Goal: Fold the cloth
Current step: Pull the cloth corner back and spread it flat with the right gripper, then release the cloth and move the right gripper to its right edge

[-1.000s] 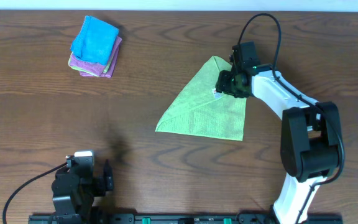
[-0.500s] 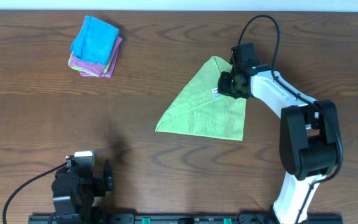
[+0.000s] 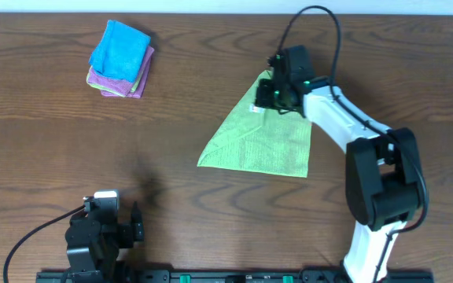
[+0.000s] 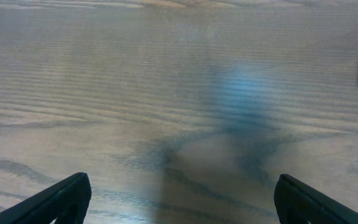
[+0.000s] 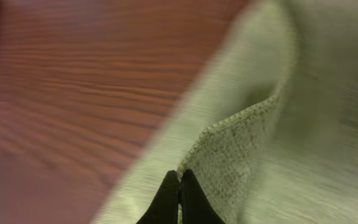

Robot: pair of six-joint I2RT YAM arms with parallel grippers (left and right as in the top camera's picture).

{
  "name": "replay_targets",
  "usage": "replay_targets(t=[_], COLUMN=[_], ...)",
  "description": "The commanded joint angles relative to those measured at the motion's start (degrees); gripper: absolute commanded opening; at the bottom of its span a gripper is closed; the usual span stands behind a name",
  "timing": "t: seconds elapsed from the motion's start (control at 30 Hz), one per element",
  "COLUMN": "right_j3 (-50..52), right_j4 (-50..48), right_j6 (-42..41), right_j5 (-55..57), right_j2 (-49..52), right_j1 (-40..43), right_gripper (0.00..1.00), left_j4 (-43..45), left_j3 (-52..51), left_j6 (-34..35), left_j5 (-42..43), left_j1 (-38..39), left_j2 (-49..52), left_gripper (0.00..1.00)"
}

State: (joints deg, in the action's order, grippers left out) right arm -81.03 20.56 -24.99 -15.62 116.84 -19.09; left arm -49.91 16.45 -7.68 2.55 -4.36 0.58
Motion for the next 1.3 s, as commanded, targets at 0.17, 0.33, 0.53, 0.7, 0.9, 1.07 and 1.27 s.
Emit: replay_targets(t=[0.17, 0.33, 0.53, 0.7, 0.9, 1.07, 1.27], right_j3=[-1.46, -1.46, -2.82, -7.96, -11.08, -11.08, -11.08], right_j4=[-9.14, -16.94, -25.62, -26.16, -24.57, -18.64, -7.30], right_j6=[-3.78, -7.91, -12.92, -13.75, -12.61, -10.43, -7.50], right_j5=[-0.87, -0.85, -0.92, -3.43, -7.37, -7.32, -8.66], right_j2=[-0.22, 2.05, 7.02, 12.44, 12.39, 8.85, 3.65], right_j1=[-5.86, -6.99, -7.04, -7.87, -8.46, -6.43, -2.21], right_gripper=[0.01, 0.01, 0.01, 0.25, 0.78, 0.86, 0.95], left_j4=[-1.68, -1.68, -1.68, -1.68, -1.68, -1.68, -1.68], left_j3=[-2.21, -2.21, -2.21, -2.21, -2.21, -2.21, -2.21], left_j6=[-0.44, -0.44, -0.44, -0.44, -0.44, -0.44, -0.44], left_j5=[-1.05, -1.05, -1.07, -1.07, -1.05, -1.05, -1.07], left_j1=[0.31, 0.31, 0.31, 0.31, 0.31, 0.31, 0.31], left_j2=[-0.37, -0.37, -0.37, -0.37, -0.37, -0.37, -0.37], left_gripper=[0.95, 0.95, 0.95, 0.95, 0.95, 0.95, 0.95])
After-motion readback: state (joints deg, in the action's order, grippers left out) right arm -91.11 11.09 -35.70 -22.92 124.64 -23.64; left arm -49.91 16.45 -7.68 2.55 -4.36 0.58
